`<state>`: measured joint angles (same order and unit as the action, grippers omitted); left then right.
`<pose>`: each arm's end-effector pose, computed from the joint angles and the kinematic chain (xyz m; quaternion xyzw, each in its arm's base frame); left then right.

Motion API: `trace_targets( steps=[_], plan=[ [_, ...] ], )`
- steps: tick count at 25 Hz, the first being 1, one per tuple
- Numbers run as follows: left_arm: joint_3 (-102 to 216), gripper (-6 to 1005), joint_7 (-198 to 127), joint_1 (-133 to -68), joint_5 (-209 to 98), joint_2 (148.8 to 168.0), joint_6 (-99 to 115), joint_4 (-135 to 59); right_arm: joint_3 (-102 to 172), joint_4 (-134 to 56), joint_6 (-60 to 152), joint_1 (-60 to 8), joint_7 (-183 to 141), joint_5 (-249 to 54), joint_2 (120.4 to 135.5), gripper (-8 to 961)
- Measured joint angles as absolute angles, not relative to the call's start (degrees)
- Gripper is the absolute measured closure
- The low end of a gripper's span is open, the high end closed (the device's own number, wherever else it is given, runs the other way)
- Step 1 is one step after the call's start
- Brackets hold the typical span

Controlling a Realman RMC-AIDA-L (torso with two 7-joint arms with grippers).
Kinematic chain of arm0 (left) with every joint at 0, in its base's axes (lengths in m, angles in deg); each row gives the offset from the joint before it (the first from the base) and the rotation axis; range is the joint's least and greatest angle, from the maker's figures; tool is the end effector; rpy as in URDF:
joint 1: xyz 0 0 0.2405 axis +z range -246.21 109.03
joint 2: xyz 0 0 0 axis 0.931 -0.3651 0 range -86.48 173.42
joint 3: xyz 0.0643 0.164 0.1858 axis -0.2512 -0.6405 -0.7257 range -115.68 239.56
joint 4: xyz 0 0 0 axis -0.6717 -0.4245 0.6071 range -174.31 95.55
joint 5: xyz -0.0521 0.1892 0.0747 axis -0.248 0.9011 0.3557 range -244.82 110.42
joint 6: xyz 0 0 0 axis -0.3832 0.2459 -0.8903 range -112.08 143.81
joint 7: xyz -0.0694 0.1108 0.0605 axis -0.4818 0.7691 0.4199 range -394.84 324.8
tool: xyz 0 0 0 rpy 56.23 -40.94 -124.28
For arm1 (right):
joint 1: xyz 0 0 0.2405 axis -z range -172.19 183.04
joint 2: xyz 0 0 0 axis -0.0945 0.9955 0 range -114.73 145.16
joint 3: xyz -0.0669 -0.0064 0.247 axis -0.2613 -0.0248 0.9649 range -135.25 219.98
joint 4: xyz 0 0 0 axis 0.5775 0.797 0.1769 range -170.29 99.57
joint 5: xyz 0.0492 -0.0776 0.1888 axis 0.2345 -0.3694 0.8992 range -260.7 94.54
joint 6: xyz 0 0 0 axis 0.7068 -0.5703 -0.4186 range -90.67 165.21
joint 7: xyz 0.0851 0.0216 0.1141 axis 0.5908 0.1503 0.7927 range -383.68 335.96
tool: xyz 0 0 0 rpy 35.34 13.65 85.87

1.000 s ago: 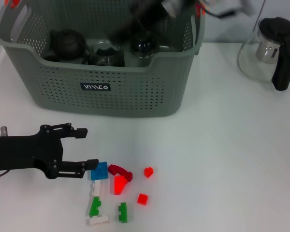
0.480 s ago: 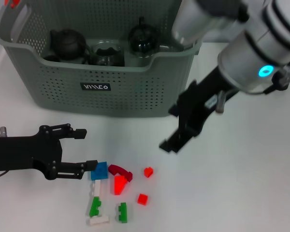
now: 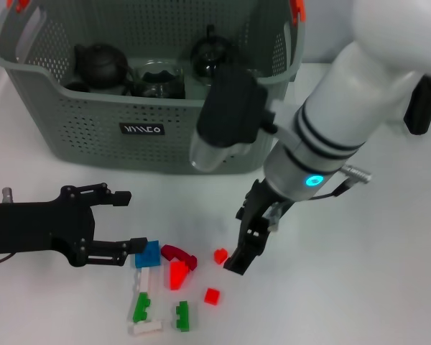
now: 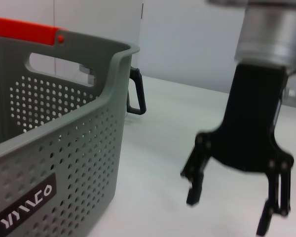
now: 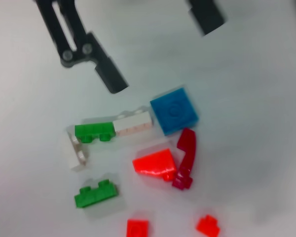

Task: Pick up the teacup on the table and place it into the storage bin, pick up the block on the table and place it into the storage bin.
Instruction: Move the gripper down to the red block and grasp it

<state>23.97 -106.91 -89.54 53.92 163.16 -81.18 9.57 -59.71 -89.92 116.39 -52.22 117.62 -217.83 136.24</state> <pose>-0.3000 0.2818 0.0242 -0.9619 -0.1574 -0.1759 0.1382 0.0886 0.3481 -0.1125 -0.9649 0.1111 -0.2360 0.0298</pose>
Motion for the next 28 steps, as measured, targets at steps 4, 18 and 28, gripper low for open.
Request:
trace_targets(
  steps=[4,18,28],
  plan=[
    [24.1,137,-106.9,-89.6,53.9,163.23,-81.1,9.6,-63.9,-86.1,111.0,-53.5,117.9,-214.4,136.29,13],
    [23.9,137,-106.9,-89.7,53.9,163.35,-80.3,9.3,-69.3,-81.5,102.6,-53.3,118.1,-207.8,136.77,169],
    [24.0,138,-106.5,-89.7,53.9,163.04,-80.1,8.0,-69.4,-80.7,101.3,-53.1,119.2,-207.8,136.45,401]
  ],
)
